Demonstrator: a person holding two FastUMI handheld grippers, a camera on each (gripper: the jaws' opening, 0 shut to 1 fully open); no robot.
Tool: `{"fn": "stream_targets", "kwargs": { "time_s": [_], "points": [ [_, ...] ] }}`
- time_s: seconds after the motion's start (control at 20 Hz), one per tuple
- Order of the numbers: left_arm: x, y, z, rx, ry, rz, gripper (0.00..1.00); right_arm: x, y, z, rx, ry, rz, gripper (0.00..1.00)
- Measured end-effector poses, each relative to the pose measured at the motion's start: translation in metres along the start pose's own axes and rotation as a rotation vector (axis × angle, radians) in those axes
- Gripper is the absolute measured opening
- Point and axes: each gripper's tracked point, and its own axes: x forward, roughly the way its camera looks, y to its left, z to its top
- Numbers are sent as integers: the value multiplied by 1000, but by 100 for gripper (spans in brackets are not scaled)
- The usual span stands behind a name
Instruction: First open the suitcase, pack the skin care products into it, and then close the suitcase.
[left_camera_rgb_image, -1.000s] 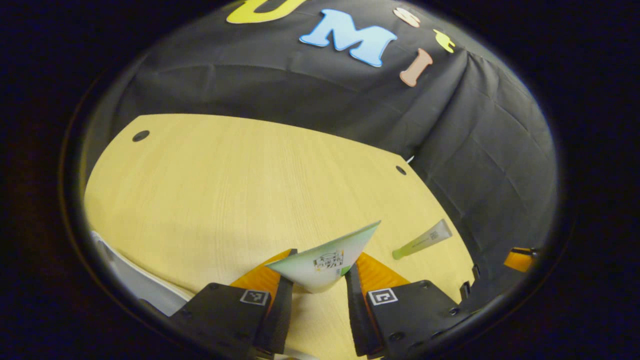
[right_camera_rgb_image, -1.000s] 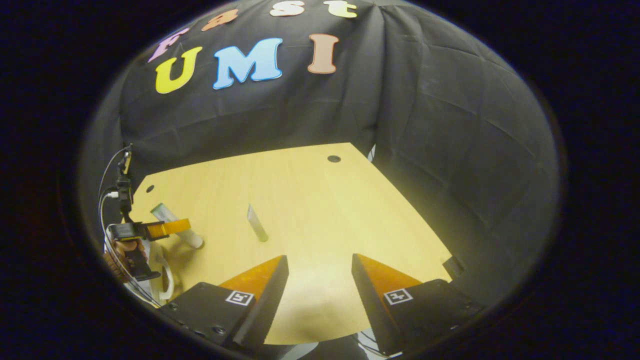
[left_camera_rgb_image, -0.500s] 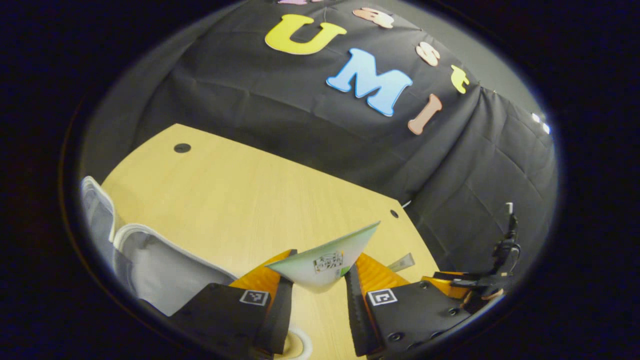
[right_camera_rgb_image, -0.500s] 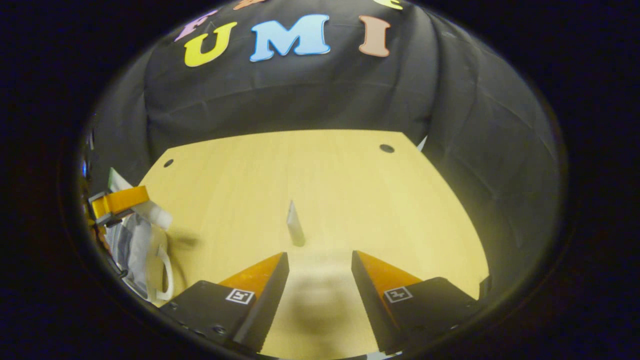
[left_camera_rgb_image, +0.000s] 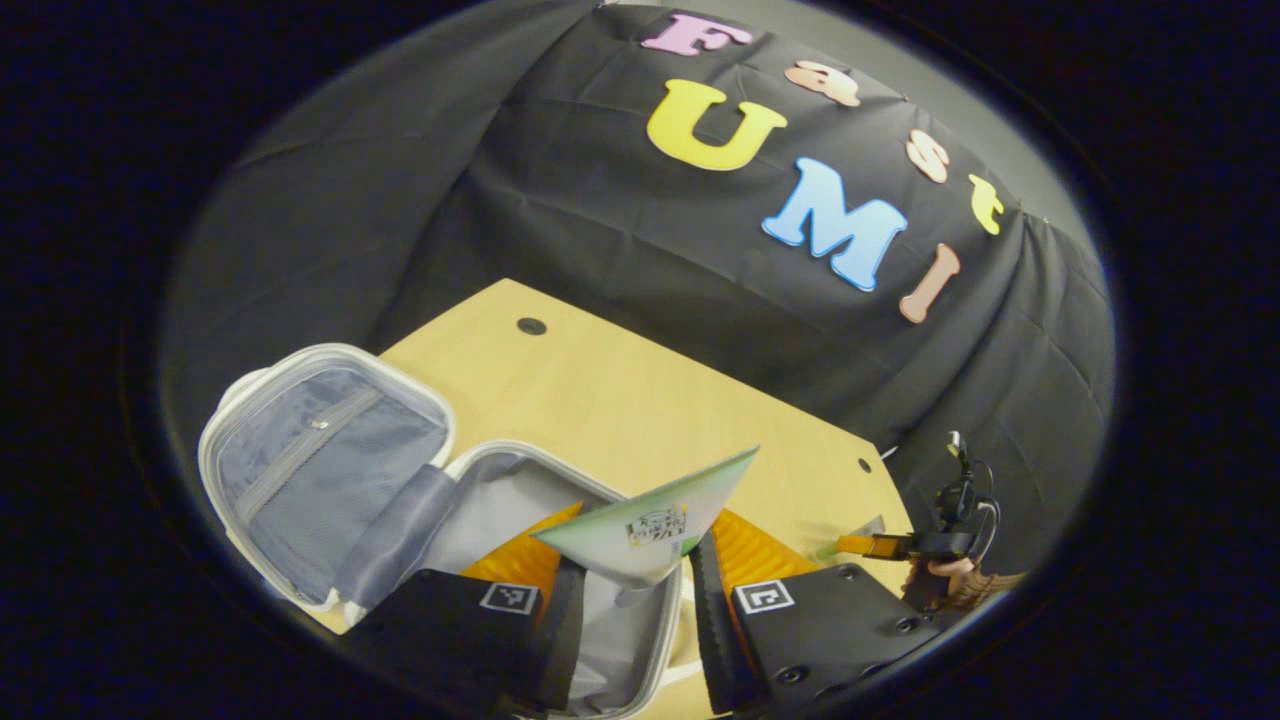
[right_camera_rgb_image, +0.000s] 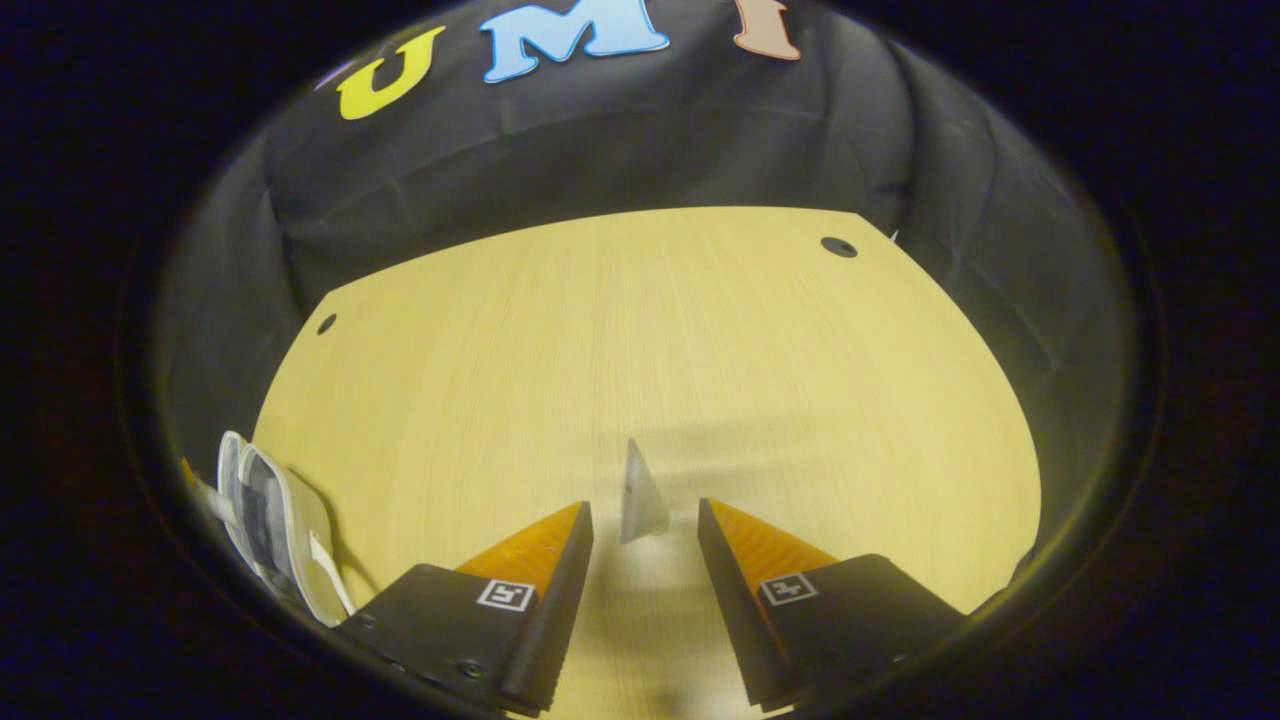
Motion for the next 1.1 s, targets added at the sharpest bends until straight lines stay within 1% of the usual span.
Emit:
{"fn": "stream_targets", "kwargs": {
  "time_s": [0.1,0.15,0.2,0.25,0.35,0.4,0.45,0.5,0.55,0.6,0.65,0.7,0.8,0.85,0.9,0.95,1.0,1.05,1.1],
  "points": [
    [-2,20,-8,-15,15,49,58,12,3,-4,20,27,1,59],
    [-4,28,-13,-18,25,69,57,16,5,-2,29,30,1,52],
    [-5,34,-17,-21,41,89,57,21,2,-1,28,21,-15,48],
    [-5,40,-23,-20,60,109,57,24,-1,0,25,16,-30,38],
    [-2,57,-36,-8,117,152,57,27,-1,-1,24,24,-26,30],
    [-3,63,-42,-5,147,170,55,28,-1,-2,25,27,-23,30],
    [-3,67,-49,-5,177,179,57,27,-1,-2,31,30,-20,27],
    [-2,71,-54,-4,211,186,57,27,-1,-3,42,40,-12,29],
    [-2,77,-59,0,250,195,60,26,1,-5,57,51,6,27],
    [1,84,-65,15,293,205,57,22,6,-6,70,58,27,27],
    [1,89,-69,44,337,207,55,18,13,-6,78,57,55,26],
    [-1,93,-74,84,389,211,58,9,21,-6,81,60,82,29],
    [-4,106,-83,181,514,225,58,-16,49,-8,99,68,172,28],
    [-6,110,-89,222,587,228,58,-32,69,-10,100,80,231,28],
    [-6,113,-97,253,669,230,60,-46,92,-14,87,96,294,28],
    [-7,116,-104,278,743,234,58,-61,116,-20,62,115,356,28],
    [-6,118,-110,304,806,238,58,-78,144,-32,32,143,416,28],
    [-4,120,-114,339,843,246,58,-94,170,-40,-2,169,478,28],
    [0,121,-110,380,839,251,64,-107,198,-53,-39,198,535,25]
  ]
}}
